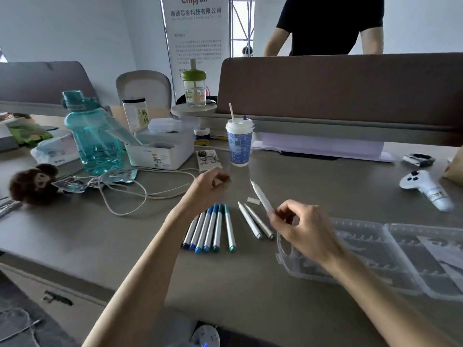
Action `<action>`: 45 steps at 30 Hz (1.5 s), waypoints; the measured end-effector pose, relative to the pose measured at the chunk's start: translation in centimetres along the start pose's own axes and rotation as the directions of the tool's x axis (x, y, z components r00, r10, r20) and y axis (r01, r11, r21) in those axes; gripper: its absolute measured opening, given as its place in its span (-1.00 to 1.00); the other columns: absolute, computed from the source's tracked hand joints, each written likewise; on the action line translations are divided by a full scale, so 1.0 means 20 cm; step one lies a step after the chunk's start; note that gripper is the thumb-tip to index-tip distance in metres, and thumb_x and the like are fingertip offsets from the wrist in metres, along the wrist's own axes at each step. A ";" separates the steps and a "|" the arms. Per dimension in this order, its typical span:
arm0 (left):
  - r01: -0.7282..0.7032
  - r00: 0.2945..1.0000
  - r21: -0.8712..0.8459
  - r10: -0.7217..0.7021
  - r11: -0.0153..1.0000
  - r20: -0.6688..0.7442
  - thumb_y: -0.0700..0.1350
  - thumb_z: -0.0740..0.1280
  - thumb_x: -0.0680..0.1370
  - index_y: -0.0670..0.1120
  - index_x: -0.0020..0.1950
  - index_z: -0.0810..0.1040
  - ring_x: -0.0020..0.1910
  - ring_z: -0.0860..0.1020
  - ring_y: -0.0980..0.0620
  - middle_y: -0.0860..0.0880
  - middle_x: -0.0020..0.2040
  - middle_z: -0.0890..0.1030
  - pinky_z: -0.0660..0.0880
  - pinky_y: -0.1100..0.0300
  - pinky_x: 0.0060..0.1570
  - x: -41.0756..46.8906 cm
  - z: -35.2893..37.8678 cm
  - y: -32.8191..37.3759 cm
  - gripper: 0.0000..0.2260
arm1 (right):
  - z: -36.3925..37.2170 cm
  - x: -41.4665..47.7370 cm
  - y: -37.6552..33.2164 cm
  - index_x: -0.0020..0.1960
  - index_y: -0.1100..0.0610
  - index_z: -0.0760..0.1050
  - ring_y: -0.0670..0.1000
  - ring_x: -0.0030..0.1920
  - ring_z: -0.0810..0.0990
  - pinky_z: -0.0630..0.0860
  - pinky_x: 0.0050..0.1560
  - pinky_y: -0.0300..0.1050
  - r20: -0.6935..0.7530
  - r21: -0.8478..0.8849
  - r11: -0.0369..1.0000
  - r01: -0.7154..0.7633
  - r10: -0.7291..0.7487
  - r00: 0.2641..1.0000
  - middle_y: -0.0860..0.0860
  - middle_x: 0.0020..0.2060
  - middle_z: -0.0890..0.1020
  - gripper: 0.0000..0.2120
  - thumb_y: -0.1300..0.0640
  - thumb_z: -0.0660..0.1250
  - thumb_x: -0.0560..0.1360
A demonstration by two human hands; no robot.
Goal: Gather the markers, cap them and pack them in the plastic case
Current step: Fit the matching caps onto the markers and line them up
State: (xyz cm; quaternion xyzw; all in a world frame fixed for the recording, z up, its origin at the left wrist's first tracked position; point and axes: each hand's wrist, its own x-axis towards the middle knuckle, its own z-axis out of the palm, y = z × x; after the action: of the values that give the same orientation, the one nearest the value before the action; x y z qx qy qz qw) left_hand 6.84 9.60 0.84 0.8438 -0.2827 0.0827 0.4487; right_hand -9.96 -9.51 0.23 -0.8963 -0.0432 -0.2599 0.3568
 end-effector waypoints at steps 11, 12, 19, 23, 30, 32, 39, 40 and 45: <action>0.200 0.975 -0.939 -0.147 0.279 0.164 -0.08 0.31 0.51 -0.02 -0.09 0.63 -0.27 0.42 0.16 0.01 -0.06 0.56 0.31 0.30 -0.35 -0.15 0.05 0.22 -0.90 | -0.03 -0.01 -0.04 -0.11 0.07 0.61 -0.10 -0.24 0.61 0.53 -0.20 -0.21 -0.179 0.048 0.986 0.159 -0.148 0.973 -0.13 -0.29 0.64 -0.93 0.08 0.46 0.49; 0.206 0.974 -0.937 -0.149 0.281 0.170 -0.08 0.31 0.52 -0.01 -0.10 0.64 -0.27 0.42 0.16 0.01 -0.03 0.55 0.31 0.29 -0.35 -0.15 0.04 0.21 -0.89 | -0.03 -0.01 -0.04 -0.11 0.07 0.61 -0.10 -0.23 0.61 0.53 -0.19 -0.20 -0.180 0.049 0.985 0.163 -0.152 0.972 -0.14 -0.28 0.64 -0.93 0.08 0.47 0.49; 0.233 0.970 -0.917 -0.147 0.323 0.194 -0.08 0.34 0.49 -0.02 -0.10 0.53 -0.27 0.40 0.15 0.02 -0.02 0.61 0.27 0.27 -0.32 -0.19 0.04 0.23 -0.96 | -0.02 -0.01 -0.04 -0.11 0.08 0.62 -0.11 -0.24 0.61 0.55 -0.19 -0.09 -0.172 0.029 0.983 0.183 -0.175 0.969 -0.14 -0.29 0.64 -0.90 0.06 0.46 0.48; 0.240 0.969 -0.907 -0.136 0.346 0.204 -0.08 0.34 0.49 -0.02 -0.08 0.54 -0.26 0.39 0.15 0.03 0.00 0.65 0.23 0.25 -0.30 -0.19 0.04 0.24 -0.96 | -0.02 -0.02 -0.06 -0.12 0.04 0.63 -0.15 -0.24 0.61 0.55 -0.18 -0.13 -0.177 0.011 0.983 0.182 -0.178 0.968 -0.19 -0.29 0.63 -0.88 0.00 0.45 0.46; 0.197 0.980 -0.873 -0.087 0.446 0.177 -0.17 0.30 0.57 -0.02 0.05 0.49 -0.27 0.39 0.13 -0.05 0.02 0.65 0.26 0.26 -0.32 -0.21 0.05 0.25 -0.90 | -0.03 -0.02 -0.07 -0.14 0.00 0.62 -0.13 -0.24 0.62 0.57 -0.20 -0.10 -0.166 0.015 0.991 0.132 -0.128 0.978 -0.20 -0.31 0.63 -0.89 -0.03 0.44 0.46; 0.156 0.988 -0.832 -0.086 0.533 0.131 -0.20 0.29 0.58 -0.04 0.09 0.48 -0.27 0.40 0.11 -0.08 0.01 0.66 0.27 0.25 -0.32 -0.21 0.06 0.25 -0.89 | -0.02 -0.02 -0.08 -0.15 0.03 0.62 -0.13 -0.25 0.62 0.52 -0.22 -0.25 -0.178 0.054 0.994 0.092 -0.081 0.981 -0.18 -0.32 0.64 -0.93 0.05 0.47 0.46; 0.103 0.994 -0.674 -0.107 0.732 0.036 -0.19 0.27 0.61 -0.11 0.09 0.54 -0.26 0.53 0.04 0.01 -0.14 0.67 0.32 0.19 -0.31 -0.23 0.07 0.26 -0.90 | 0.01 0.01 -0.08 -0.05 0.07 0.69 -0.14 -0.25 0.65 0.49 -0.24 -0.33 0.087 0.436 0.865 -0.249 0.235 0.968 -0.06 -0.27 0.72 -0.94 0.14 0.45 0.49; 0.102 0.993 -0.654 -0.113 0.749 0.025 -0.18 0.26 0.61 -0.13 0.08 0.53 -0.29 0.53 0.04 0.01 -0.15 0.68 0.30 0.19 -0.34 -0.23 0.07 0.25 -0.91 | 0.01 0.01 -0.09 -0.04 0.08 0.70 -0.11 -0.23 0.67 0.51 -0.21 -0.31 0.125 0.454 0.844 -0.285 0.257 0.958 -0.04 -0.24 0.73 -0.92 0.15 0.45 0.50; 0.062 0.998 -0.562 -0.058 0.825 0.024 -0.12 0.23 0.64 -0.13 0.03 0.39 -0.32 0.48 -0.04 -0.06 -0.15 0.70 0.24 0.15 -0.38 -0.23 0.10 0.24 -0.92 | 0.05 0.01 -0.13 0.00 0.17 0.70 0.01 -0.27 0.64 0.63 -0.21 -0.15 0.278 0.596 0.667 -0.447 0.351 0.894 0.12 -0.22 0.73 -0.89 0.20 0.43 0.50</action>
State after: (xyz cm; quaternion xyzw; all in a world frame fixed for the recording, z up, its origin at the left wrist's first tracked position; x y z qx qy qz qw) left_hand 0.23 7.82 1.24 0.6829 -0.2692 -0.0208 0.6788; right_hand -10.02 -7.01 1.41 -0.7206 0.0429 -0.0808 0.6873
